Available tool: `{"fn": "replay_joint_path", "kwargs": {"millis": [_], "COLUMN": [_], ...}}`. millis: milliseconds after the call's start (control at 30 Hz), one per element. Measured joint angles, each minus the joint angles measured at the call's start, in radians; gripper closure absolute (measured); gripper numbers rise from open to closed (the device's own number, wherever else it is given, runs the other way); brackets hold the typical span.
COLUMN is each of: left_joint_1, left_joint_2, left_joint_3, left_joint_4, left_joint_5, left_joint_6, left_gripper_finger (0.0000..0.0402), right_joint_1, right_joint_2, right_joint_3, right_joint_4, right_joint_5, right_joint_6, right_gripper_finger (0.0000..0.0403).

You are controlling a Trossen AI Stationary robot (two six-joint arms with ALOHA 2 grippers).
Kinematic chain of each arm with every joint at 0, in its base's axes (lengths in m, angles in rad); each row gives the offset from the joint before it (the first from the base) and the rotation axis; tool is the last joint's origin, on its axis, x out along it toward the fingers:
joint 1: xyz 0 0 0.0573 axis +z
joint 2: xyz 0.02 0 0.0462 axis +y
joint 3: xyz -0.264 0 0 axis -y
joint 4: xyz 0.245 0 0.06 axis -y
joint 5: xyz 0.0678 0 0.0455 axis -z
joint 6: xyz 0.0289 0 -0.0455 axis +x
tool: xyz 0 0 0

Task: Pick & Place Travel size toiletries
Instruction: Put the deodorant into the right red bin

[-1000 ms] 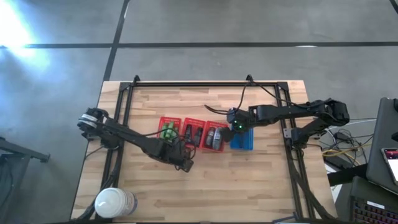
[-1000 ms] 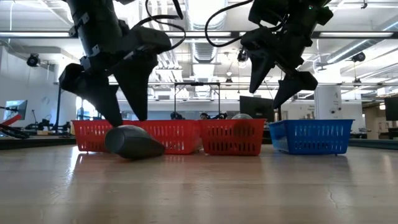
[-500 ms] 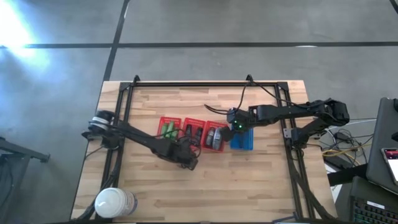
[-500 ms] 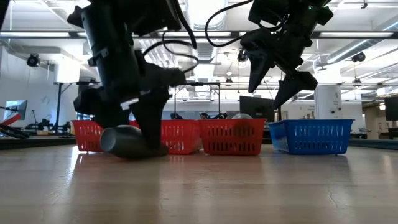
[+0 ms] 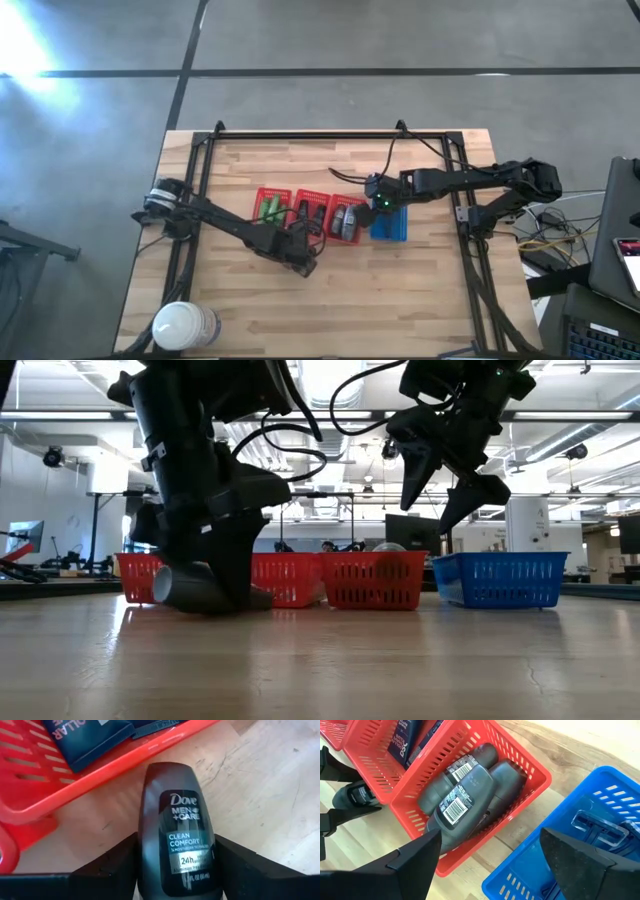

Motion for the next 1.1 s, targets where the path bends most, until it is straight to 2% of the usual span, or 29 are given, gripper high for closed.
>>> {"fn": "replay_joint_path", "kwargs": {"millis": [100,200,467,567,733,833,967,1100], "left_joint_1": [0.0,0.0,0.0,-0.011,-0.042,-0.036,-0.033,-0.019], "left_joint_2": [0.0,-0.013,-0.141,-0.201,-0.264,-0.277,-0.28,-0.276], "left_joint_3": [0.004,0.016,0.023,0.019,0.019,0.019,0.019,0.019], "left_joint_4": [0.0,0.0,-0.007,0.046,0.162,0.235,0.301,0.351], "left_joint_5": [0.003,0.011,0.024,0.01,-0.125,-0.186,-0.265,-0.286], "left_joint_6": [0.026,0.039,0.051,0.219,0.54,0.688,0.762,0.801], "left_gripper_finger": [0.0188,0.0188,0.0188,0.0188,0.0188,0.0188,0.0188,0.0188], "right_joint_1": [0.0,0.002,0.024,0.037,0.049,0.06,0.077,0.094], "right_joint_2": [0.0,0.0,-0.043,-0.082,-0.127,-0.131,-0.128,-0.115], "right_joint_3": [0.0,0.0,0.003,0.003,0.003,0.002,0.002,0.001], "right_joint_4": [0.001,0.001,0.003,0.011,0.123,0.214,0.316,0.383], "right_joint_5": [0.0,-0.002,-0.015,-0.052,-0.169,-0.185,-0.186,-0.186], "right_joint_6": [0.006,0.006,0.013,0.023,0.048,0.056,0.077,0.095], "right_gripper_finger": [0.0077,0.0081,0.0082,0.0074,0.0058,0.005,0.0044,0.0049]}}
